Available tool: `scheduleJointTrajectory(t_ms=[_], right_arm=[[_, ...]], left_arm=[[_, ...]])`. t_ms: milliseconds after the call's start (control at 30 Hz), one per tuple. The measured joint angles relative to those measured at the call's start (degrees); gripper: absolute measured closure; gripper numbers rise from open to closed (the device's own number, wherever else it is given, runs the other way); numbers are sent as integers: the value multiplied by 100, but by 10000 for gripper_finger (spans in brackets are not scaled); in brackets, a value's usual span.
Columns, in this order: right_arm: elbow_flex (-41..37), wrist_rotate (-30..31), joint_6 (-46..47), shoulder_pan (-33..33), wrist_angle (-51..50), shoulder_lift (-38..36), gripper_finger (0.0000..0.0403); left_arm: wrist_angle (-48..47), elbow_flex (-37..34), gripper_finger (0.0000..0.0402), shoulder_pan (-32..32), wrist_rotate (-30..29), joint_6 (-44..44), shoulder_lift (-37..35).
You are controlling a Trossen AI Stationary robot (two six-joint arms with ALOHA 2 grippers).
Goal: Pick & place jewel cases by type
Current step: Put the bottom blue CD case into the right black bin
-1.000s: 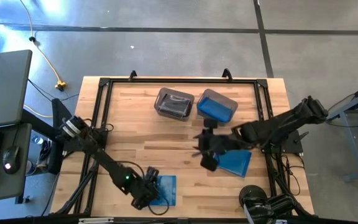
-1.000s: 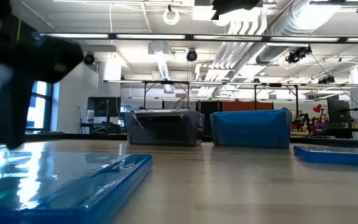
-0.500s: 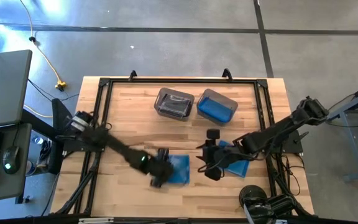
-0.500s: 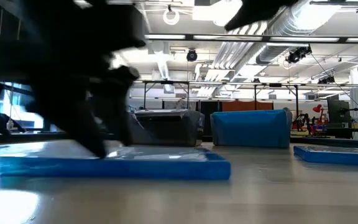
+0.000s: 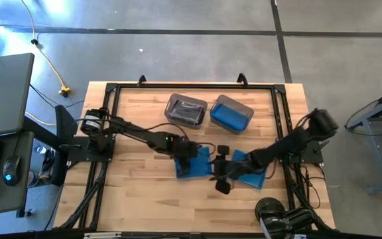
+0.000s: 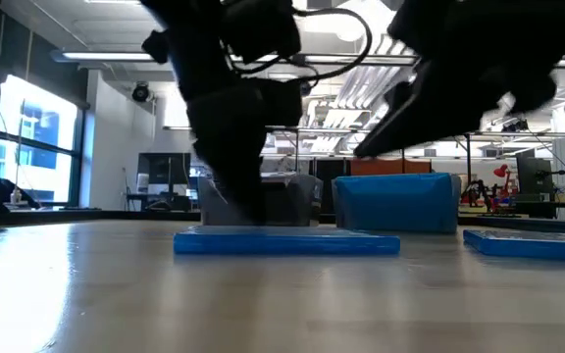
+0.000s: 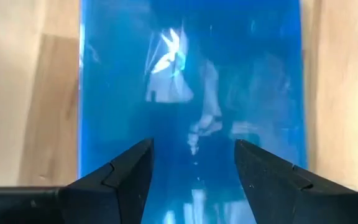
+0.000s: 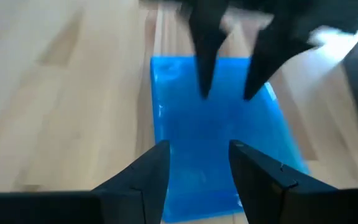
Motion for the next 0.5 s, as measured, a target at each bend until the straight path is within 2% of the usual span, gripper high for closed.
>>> scheduleJointTrajectory(t_ms=[133, 267, 400, 500], right_arm=[[710, -57, -389, -49, -195, 956, 238], [1679, 214, -753, -38, -1281, 1627, 225], [2502, 333, -521, -41, -2512, 2010, 208], [2775, 645, -476, -12, -2801, 2171, 198]], left_arm=[[-493, 468, 181, 138, -108, 40, -10], [-1181, 769, 181, 209, -290, 162, -20], [-1286, 610, 181, 198, -291, -172, -20], [-1111, 351, 181, 194, -449, -330, -20]])
